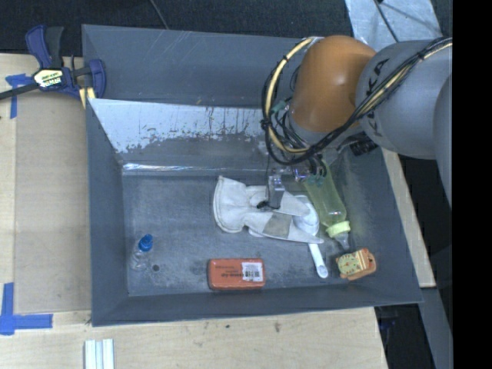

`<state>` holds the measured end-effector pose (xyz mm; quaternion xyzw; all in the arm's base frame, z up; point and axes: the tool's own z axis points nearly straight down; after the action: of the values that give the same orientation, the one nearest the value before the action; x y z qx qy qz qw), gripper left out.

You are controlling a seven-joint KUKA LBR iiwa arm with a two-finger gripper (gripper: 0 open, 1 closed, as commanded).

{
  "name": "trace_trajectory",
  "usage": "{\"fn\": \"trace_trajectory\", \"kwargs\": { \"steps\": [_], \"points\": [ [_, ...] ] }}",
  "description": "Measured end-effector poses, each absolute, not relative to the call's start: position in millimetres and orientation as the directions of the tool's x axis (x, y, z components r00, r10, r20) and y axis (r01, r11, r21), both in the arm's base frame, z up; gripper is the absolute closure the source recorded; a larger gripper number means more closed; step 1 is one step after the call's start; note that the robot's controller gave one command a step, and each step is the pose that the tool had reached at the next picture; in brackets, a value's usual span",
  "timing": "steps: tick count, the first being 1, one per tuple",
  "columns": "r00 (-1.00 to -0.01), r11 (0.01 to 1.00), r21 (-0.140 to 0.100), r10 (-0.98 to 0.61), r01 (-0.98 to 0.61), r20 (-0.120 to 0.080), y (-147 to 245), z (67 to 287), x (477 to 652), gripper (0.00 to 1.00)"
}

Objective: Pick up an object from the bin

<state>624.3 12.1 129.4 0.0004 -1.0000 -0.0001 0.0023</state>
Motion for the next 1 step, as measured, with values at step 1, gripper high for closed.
{"fn": "trace_trajectory", "kwargs": {
  "steps": [1],
  "points": [
    [-1.000,1.000,0.000,-0.001,-0.001,-0.003,12.1,134.6,626.1,0.00]
  ]
}}
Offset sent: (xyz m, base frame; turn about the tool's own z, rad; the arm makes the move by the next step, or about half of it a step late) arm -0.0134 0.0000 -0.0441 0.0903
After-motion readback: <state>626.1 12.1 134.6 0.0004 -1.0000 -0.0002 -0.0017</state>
